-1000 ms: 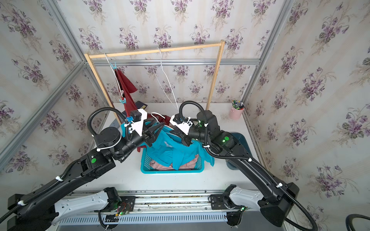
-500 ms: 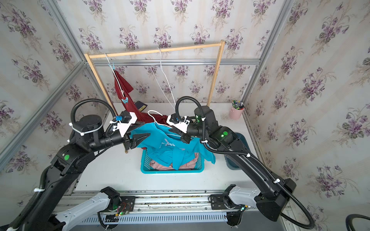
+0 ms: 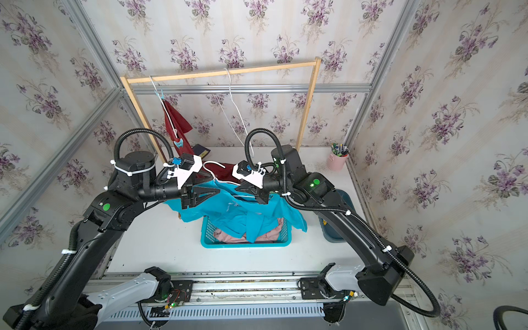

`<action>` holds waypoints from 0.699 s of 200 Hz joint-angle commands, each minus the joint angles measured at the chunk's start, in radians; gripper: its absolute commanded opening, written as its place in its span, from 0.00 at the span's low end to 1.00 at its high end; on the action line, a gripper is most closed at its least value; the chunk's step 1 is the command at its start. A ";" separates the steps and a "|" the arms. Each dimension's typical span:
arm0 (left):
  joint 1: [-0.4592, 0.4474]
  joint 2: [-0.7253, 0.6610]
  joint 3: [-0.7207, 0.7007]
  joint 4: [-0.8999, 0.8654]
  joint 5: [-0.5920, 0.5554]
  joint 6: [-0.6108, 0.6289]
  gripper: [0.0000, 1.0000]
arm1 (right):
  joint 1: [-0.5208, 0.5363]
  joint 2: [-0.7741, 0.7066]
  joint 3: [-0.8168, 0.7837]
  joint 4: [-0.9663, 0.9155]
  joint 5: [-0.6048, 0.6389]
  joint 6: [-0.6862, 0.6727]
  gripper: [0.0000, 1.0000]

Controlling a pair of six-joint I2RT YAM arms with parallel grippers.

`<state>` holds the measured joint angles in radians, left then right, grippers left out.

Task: Remove the clothespins securing t-shirts to the hanger
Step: Pick up the hanger from the basket.

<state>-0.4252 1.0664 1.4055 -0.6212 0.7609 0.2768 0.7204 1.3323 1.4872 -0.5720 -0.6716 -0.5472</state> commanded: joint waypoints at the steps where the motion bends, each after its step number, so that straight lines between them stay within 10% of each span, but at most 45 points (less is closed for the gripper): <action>1: 0.001 0.018 0.011 -0.006 0.082 -0.014 0.31 | 0.004 0.016 0.023 0.021 -0.056 -0.016 0.00; 25: 0.000 0.032 0.021 -0.006 0.087 -0.036 0.01 | 0.011 0.038 0.031 0.013 -0.069 0.002 0.00; 52: 0.002 0.013 0.020 -0.005 0.039 -0.054 0.00 | 0.014 0.056 0.016 0.067 -0.078 0.093 0.00; 92: 0.039 -0.025 0.011 -0.006 -0.068 -0.106 0.00 | 0.014 -0.042 -0.060 0.226 0.048 0.245 0.57; 140: 0.085 -0.024 -0.007 -0.005 -0.066 -0.176 0.00 | 0.014 -0.174 -0.149 0.266 0.190 0.345 0.72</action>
<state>-0.3538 1.0382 1.3991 -0.6434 0.6956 0.1505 0.7338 1.1927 1.3575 -0.3531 -0.5823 -0.2768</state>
